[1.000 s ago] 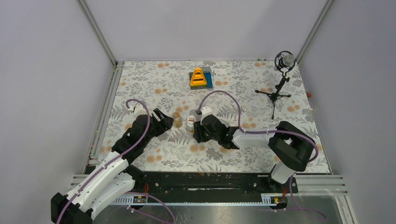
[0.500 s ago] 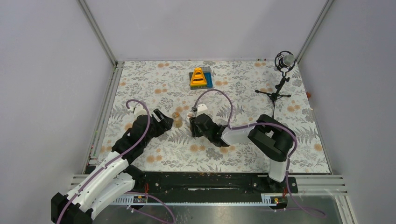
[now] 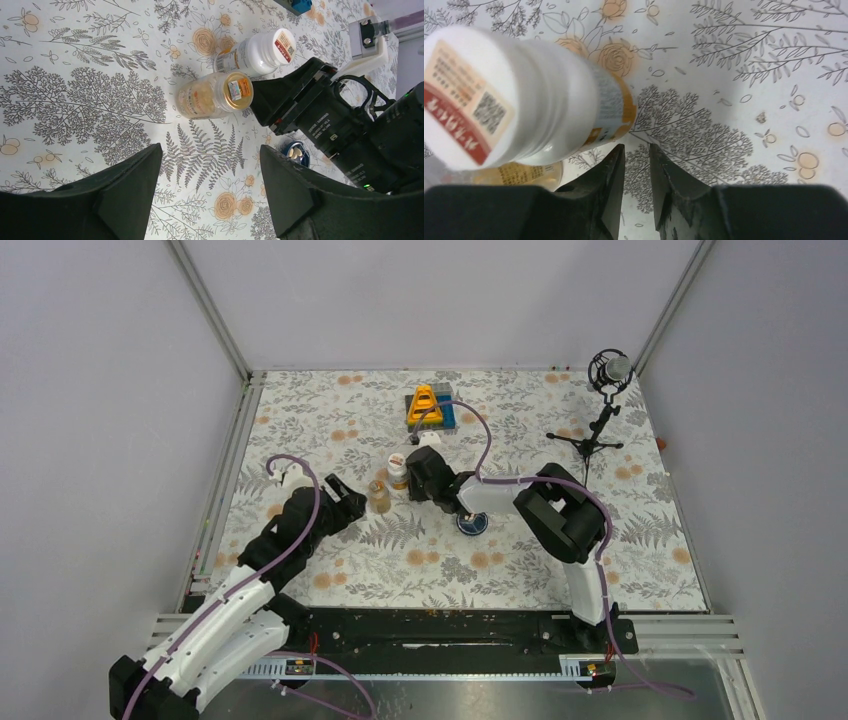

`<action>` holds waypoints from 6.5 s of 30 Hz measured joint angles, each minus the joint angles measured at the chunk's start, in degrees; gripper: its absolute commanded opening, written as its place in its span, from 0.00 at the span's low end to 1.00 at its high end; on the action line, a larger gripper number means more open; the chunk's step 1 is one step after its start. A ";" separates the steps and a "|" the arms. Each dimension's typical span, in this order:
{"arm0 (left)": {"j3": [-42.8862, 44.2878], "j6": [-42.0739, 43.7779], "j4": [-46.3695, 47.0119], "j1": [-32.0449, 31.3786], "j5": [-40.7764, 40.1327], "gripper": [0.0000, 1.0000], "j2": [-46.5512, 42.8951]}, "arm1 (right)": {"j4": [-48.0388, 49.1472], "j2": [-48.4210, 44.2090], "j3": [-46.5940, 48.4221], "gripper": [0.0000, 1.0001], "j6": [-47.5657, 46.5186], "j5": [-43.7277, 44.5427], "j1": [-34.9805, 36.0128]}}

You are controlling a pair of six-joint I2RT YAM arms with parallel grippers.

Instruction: Sort the pills into containers

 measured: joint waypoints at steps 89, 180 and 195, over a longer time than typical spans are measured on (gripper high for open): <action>5.57 8.57 -9.49 0.92 -9.38 0.99 -9.55 | -28.65 2.69 26.01 0.63 -11.26 -0.17 7.85; -1.36 30.03 45.11 -11.21 41.70 0.00 15.89 | -26.88 -41.79 -1.57 0.56 8.26 -24.33 -3.06; -0.92 25.05 47.01 -11.98 39.01 0.00 16.44 | -21.75 -46.29 -6.05 0.10 9.49 -24.04 -3.63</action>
